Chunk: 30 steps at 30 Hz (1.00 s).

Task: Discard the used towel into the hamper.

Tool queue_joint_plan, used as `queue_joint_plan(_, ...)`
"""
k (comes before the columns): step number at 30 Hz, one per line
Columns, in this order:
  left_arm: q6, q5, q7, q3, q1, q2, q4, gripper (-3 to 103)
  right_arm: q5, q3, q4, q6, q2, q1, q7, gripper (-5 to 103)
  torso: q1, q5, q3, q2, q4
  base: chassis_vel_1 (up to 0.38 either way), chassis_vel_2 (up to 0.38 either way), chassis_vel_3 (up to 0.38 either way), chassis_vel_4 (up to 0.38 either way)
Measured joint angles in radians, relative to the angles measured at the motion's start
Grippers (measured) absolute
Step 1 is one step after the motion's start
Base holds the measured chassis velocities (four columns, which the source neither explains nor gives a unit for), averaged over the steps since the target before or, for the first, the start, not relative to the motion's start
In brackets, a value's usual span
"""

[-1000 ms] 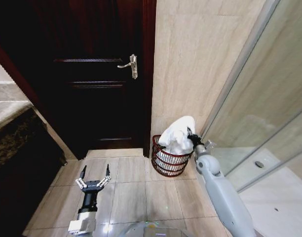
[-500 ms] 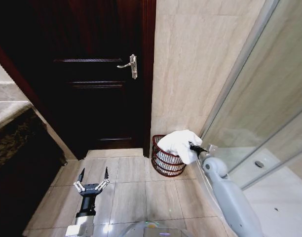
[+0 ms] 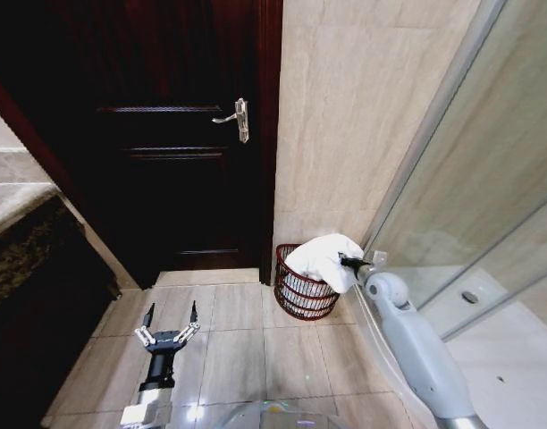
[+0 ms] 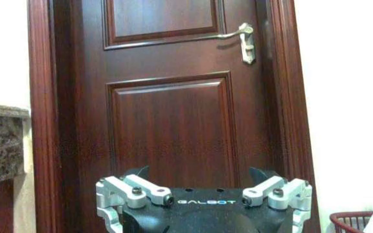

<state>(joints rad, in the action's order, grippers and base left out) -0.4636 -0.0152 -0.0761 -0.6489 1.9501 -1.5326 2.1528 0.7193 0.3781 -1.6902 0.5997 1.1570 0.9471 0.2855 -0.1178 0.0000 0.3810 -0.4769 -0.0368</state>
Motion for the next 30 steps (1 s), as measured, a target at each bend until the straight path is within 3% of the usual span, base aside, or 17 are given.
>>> queue_joint_plan(14,0.008,-0.001,0.007,-0.002,-0.016,0.013,-0.013,100,-0.033,0.052,-0.090,-0.033,0.016,0.094,0.037,14,0.000,0.0000,0.000,0.000,0.0000,0.000,0.000,0.000,0.000)
queue_joint_plan(30,0.025,0.022,0.011,0.028,-0.039,0.016,-0.007,100,-0.101,0.123,-0.221,-0.081,0.046,0.258,0.022,14,0.000,0.0000,0.000,0.000,0.0001,0.000,0.000,0.000,0.000)
